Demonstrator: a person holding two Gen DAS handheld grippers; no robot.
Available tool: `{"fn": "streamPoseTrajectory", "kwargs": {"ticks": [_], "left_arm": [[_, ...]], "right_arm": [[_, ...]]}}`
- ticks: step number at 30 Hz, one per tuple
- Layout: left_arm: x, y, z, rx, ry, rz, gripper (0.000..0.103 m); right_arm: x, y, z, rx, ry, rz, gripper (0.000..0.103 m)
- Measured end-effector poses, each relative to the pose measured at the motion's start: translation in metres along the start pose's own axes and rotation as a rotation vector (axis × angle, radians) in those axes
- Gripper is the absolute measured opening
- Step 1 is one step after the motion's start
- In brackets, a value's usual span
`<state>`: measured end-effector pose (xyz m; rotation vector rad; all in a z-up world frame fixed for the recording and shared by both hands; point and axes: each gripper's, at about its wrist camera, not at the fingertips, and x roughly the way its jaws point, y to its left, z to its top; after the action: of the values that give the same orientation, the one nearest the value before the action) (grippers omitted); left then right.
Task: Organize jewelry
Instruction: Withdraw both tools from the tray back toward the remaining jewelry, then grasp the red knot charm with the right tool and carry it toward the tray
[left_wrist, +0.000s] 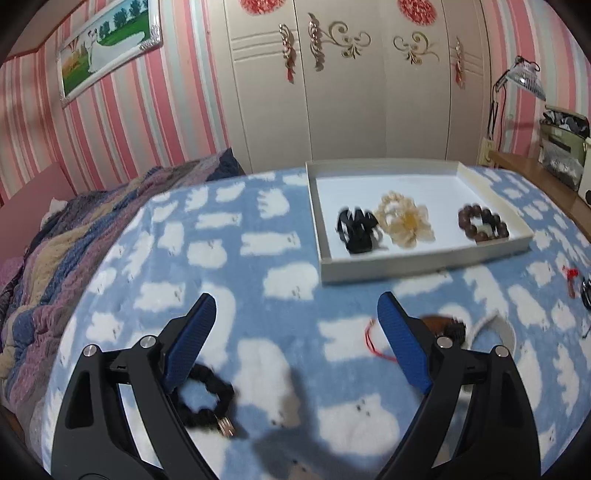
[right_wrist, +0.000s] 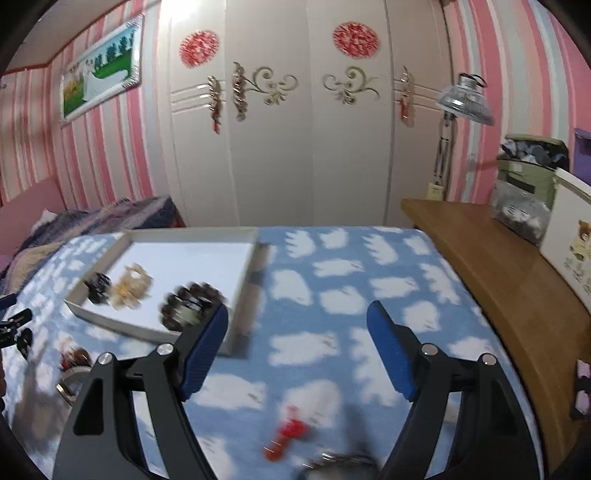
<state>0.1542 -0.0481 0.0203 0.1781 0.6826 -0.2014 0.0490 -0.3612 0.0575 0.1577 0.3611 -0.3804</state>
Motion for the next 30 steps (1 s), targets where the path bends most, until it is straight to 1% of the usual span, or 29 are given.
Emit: {"fn": "streamPoseTrajectory", "kwargs": {"ticks": [3, 7, 8, 9, 11, 12, 13, 14, 15, 17, 19, 21, 22, 24, 25, 26, 27, 28, 29, 30], "left_arm": [[0.002, -0.004, -0.010, -0.018, 0.028, -0.008, 0.088], [0.004, -0.012, -0.020, -0.028, 0.045, -0.009, 0.088], [0.004, -0.012, -0.023, -0.038, 0.048, -0.014, 0.088], [0.006, -0.013, -0.026, -0.046, 0.059, -0.020, 0.088], [0.010, -0.015, -0.031, -0.052, 0.076, -0.025, 0.088], [0.011, -0.016, -0.033, -0.055, 0.080, -0.036, 0.088], [0.013, -0.019, -0.035, -0.053, 0.090, -0.046, 0.088], [0.014, -0.022, -0.037, -0.047, 0.095, -0.048, 0.088], [0.015, -0.023, -0.038, -0.042, 0.098, -0.049, 0.087], [0.018, -0.027, -0.039, -0.041, 0.107, -0.056, 0.086], [0.021, -0.027, -0.038, -0.053, 0.113, -0.060, 0.084], [0.024, -0.027, -0.037, -0.071, 0.121, -0.087, 0.079], [0.026, -0.028, -0.036, -0.076, 0.124, -0.104, 0.079], [0.028, -0.035, -0.034, -0.067, 0.125, -0.112, 0.079], [0.030, -0.040, -0.034, -0.053, 0.127, -0.112, 0.079], [0.033, -0.045, -0.034, -0.038, 0.135, -0.109, 0.076], [0.035, -0.048, -0.033, -0.032, 0.144, -0.111, 0.071], [0.038, -0.052, -0.034, -0.023, 0.157, -0.115, 0.068], [0.042, -0.055, -0.034, -0.011, 0.173, -0.117, 0.056], [0.045, -0.058, -0.035, -0.001, 0.188, -0.137, 0.048]], "right_arm": [[0.001, -0.016, -0.012, 0.022, 0.036, -0.006, 0.077], [0.006, -0.005, -0.033, -0.004, 0.080, 0.035, 0.076], [0.009, -0.001, -0.037, -0.018, 0.092, 0.042, 0.074], [0.012, 0.005, -0.043, -0.033, 0.109, 0.038, 0.068], [0.019, 0.011, -0.052, -0.048, 0.137, 0.043, 0.064], [0.023, 0.014, -0.056, -0.053, 0.157, 0.044, 0.060], [0.027, 0.015, -0.060, -0.057, 0.173, 0.042, 0.058], [0.030, 0.016, -0.063, -0.062, 0.183, 0.044, 0.053], [0.033, 0.018, -0.066, -0.068, 0.196, 0.048, 0.044], [0.038, 0.021, -0.070, -0.080, 0.212, 0.050, 0.037], [0.040, 0.023, -0.074, -0.085, 0.219, 0.059, 0.033], [0.042, 0.023, -0.076, -0.085, 0.225, 0.064, 0.032], [0.043, 0.023, -0.076, -0.084, 0.229, 0.065, 0.032], [0.047, 0.022, -0.079, -0.083, 0.247, 0.064, 0.024], [0.049, 0.022, -0.080, -0.083, 0.256, 0.066, 0.024], [0.049, 0.022, -0.081, -0.084, 0.262, 0.066, 0.023], [0.050, 0.023, -0.082, -0.087, 0.270, 0.069, 0.020], [0.051, 0.024, -0.083, -0.092, 0.275, 0.070, 0.020], [0.051, 0.025, -0.083, -0.098, 0.277, 0.069, 0.018], [0.051, 0.026, -0.083, -0.102, 0.276, 0.071, 0.016]]}}
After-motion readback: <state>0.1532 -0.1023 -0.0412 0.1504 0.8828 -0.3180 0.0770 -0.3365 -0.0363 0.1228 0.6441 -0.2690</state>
